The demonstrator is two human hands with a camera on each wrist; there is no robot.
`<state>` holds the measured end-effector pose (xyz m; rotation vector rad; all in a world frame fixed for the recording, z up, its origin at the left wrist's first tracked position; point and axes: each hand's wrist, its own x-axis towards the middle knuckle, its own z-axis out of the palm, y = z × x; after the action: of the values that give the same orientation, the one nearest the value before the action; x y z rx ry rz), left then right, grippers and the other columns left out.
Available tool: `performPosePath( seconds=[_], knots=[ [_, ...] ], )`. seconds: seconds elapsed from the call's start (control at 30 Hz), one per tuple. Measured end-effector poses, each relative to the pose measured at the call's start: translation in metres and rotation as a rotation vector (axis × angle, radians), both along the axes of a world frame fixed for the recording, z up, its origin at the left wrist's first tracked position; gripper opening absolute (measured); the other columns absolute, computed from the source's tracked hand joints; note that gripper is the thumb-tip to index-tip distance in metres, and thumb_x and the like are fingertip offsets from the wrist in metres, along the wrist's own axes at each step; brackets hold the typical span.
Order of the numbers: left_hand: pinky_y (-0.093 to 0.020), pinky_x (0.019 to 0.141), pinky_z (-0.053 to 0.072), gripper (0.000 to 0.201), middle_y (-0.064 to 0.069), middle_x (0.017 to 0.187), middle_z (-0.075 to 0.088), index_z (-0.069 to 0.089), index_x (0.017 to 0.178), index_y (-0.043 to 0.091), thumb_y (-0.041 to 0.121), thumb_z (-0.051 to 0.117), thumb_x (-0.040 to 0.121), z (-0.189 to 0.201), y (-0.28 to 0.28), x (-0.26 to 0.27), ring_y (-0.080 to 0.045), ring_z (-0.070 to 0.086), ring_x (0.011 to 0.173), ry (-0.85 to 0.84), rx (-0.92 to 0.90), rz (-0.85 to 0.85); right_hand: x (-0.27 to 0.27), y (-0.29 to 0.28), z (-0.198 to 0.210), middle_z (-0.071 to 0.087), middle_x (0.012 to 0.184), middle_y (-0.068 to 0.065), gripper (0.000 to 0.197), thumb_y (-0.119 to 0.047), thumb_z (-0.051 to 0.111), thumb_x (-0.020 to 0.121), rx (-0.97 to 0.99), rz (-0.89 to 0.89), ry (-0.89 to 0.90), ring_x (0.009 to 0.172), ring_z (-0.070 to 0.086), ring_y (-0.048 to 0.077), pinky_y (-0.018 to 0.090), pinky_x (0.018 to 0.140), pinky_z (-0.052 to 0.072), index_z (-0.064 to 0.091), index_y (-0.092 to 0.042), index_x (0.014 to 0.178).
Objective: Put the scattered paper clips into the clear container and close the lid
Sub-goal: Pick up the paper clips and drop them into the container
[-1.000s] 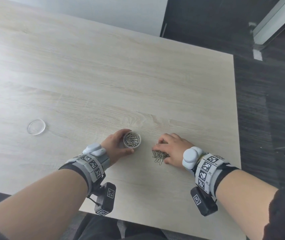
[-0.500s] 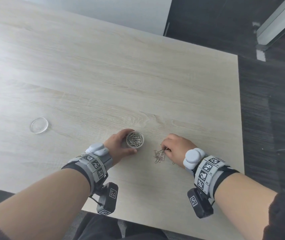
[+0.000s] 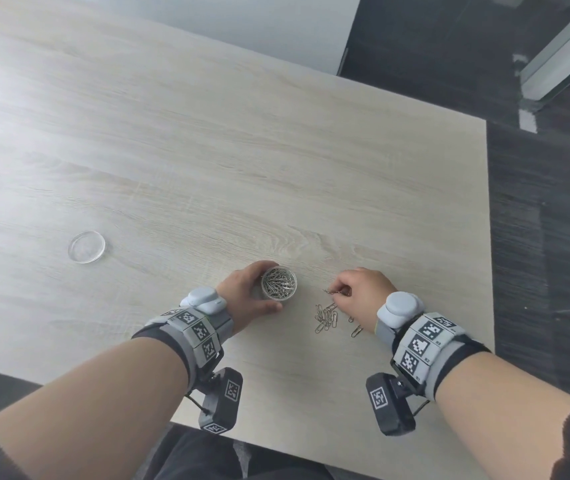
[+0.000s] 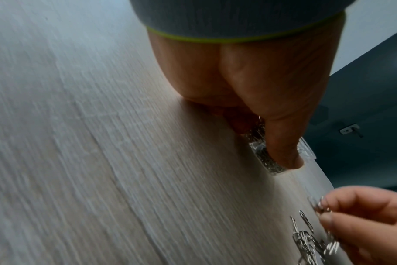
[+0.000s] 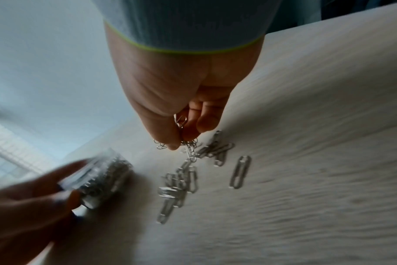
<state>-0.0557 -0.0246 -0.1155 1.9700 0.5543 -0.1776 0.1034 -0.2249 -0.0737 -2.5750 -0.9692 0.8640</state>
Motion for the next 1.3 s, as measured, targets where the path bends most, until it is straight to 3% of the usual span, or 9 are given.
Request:
performPosePath(
  seconds=[0.1,0.27,0.53,0.77,0.9,0.97,1.07,1.2,1.3],
  knots=[
    [-0.042,0.101,0.047,0.078,0.009,0.121,0.064,0.049,0.133,0.032,0.048,0.076,0.062,0.001,0.000,-0.001,-0.013,0.059,0.114,0.012,0.009,-0.024,-0.011,0.019,0.011,0.062,0.079,-0.010,0.008,-0.019,0.068,0.078,0.168,-0.098,0.027,0.073,0.057,0.009,0.014,0.063,0.038,0.071,-0.025,0.082],
    [-0.042,0.097,0.050,0.078,0.009,0.114,0.067,0.051,0.131,0.031,0.047,0.075,0.059,0.002,0.000,0.000,-0.012,0.062,0.108,0.004,-0.009,-0.031,-0.033,0.058,0.024,0.066,0.083,-0.009,0.006,-0.023,0.070,0.077,0.323,-0.115,0.090,0.075,0.060,0.008,0.019,0.070,0.046,0.071,-0.026,0.081],
    [-0.039,0.092,0.049,0.063,0.006,0.110,0.068,0.054,0.128,0.029,0.026,0.082,0.071,0.005,0.002,0.000,-0.013,0.061,0.103,0.000,0.030,-0.058,-0.042,0.078,0.017,0.060,0.091,-0.008,0.009,-0.022,0.068,0.079,0.220,-0.075,0.066,0.082,0.058,0.011,0.024,0.075,0.046,0.070,-0.029,0.085],
    [-0.040,0.093,0.048,0.066,0.008,0.112,0.067,0.053,0.128,0.033,0.033,0.081,0.069,0.005,0.001,0.000,-0.013,0.060,0.105,-0.013,0.037,-0.057,-0.041,0.067,0.018,0.058,0.087,-0.013,0.012,-0.022,0.070,0.079,0.312,-0.098,0.114,0.073,0.058,0.004,0.016,0.069,0.043,0.071,-0.029,0.088],
    [-0.041,0.097,0.049,0.074,0.010,0.116,0.066,0.048,0.129,0.040,0.052,0.074,0.060,0.002,0.001,-0.001,-0.011,0.060,0.109,-0.002,0.024,-0.059,-0.025,0.046,0.019,0.061,0.087,-0.013,0.009,-0.019,0.069,0.080,0.366,-0.156,0.057,0.071,0.057,0.000,0.010,0.069,0.043,0.071,-0.024,0.088],
    [-0.041,0.099,0.048,0.075,0.010,0.118,0.065,0.047,0.129,0.041,0.052,0.075,0.061,0.002,0.001,0.001,-0.012,0.059,0.111,0.012,0.027,-0.064,-0.011,0.027,0.016,0.060,0.090,-0.013,0.013,-0.017,0.067,0.081,0.304,-0.192,0.025,0.071,0.057,-0.002,0.009,0.066,0.040,0.071,-0.025,0.090],
    [-0.040,0.100,0.047,0.073,0.011,0.120,0.063,0.047,0.131,0.039,0.043,0.079,0.066,0.000,0.002,0.001,-0.012,0.058,0.113,0.023,0.034,-0.063,0.007,-0.005,0.006,0.054,0.099,-0.013,0.021,-0.016,0.062,0.081,0.118,-0.176,0.011,0.075,0.058,0.001,0.015,0.069,0.042,0.068,-0.030,0.096],
    [-0.036,0.098,0.047,0.070,0.012,0.117,0.064,0.048,0.129,0.040,0.038,0.081,0.067,-0.002,0.003,0.001,-0.010,0.059,0.111,0.021,0.027,-0.045,0.015,-0.038,-0.003,0.052,0.111,-0.009,0.039,-0.018,0.064,0.077,-0.029,-0.027,0.018,0.096,0.057,0.012,0.031,0.092,0.046,0.063,-0.027,0.116],
    [-0.028,0.095,0.046,0.068,0.011,0.116,0.066,0.050,0.130,0.032,0.027,0.085,0.071,-0.002,0.001,0.003,-0.010,0.061,0.110,0.002,0.029,-0.028,0.015,-0.052,-0.005,0.049,0.124,-0.004,0.060,-0.029,0.073,0.074,-0.062,0.099,0.011,0.113,0.050,0.016,0.023,0.098,0.037,0.055,-0.025,0.130]
  ],
)
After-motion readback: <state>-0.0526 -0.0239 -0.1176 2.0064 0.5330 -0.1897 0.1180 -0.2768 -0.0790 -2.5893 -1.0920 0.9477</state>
